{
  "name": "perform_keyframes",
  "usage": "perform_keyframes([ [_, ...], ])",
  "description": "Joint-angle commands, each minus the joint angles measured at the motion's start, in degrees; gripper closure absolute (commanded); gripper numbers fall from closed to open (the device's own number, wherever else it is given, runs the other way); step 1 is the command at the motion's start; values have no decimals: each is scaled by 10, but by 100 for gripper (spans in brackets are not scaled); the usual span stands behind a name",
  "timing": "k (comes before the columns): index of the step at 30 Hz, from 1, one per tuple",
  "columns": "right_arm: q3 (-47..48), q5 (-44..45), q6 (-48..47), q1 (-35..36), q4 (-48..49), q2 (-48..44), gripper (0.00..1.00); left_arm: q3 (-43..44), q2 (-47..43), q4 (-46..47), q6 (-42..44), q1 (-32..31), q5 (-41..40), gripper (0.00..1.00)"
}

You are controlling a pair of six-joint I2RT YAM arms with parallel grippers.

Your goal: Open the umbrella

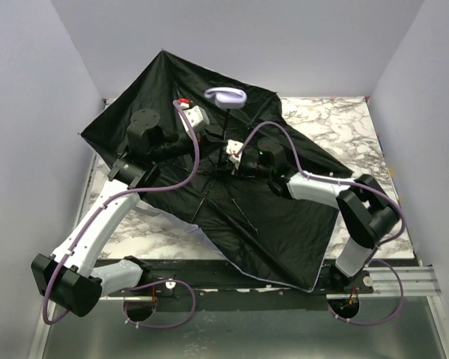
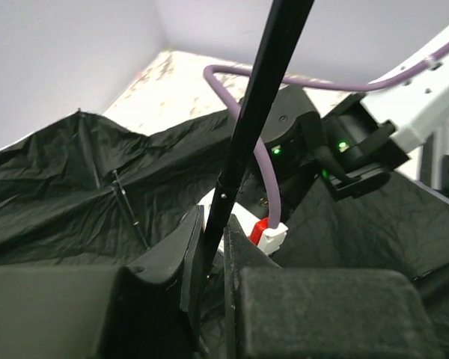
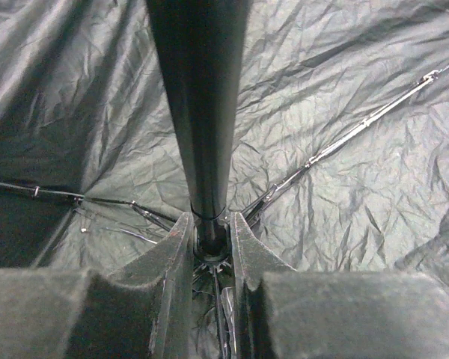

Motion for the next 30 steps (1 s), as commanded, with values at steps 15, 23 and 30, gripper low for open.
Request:
perform_keyframes([
  [15, 179, 70, -121, -11, -452, 191, 91, -23, -28, 84, 12, 31, 54, 100],
  [23, 199, 107, -239, -12, -474, 215, 97, 16, -8, 119, -14, 32, 66, 100],
  [30, 209, 126, -307, -17, -494, 240, 98, 96, 8, 165, -98, 31, 96, 100],
])
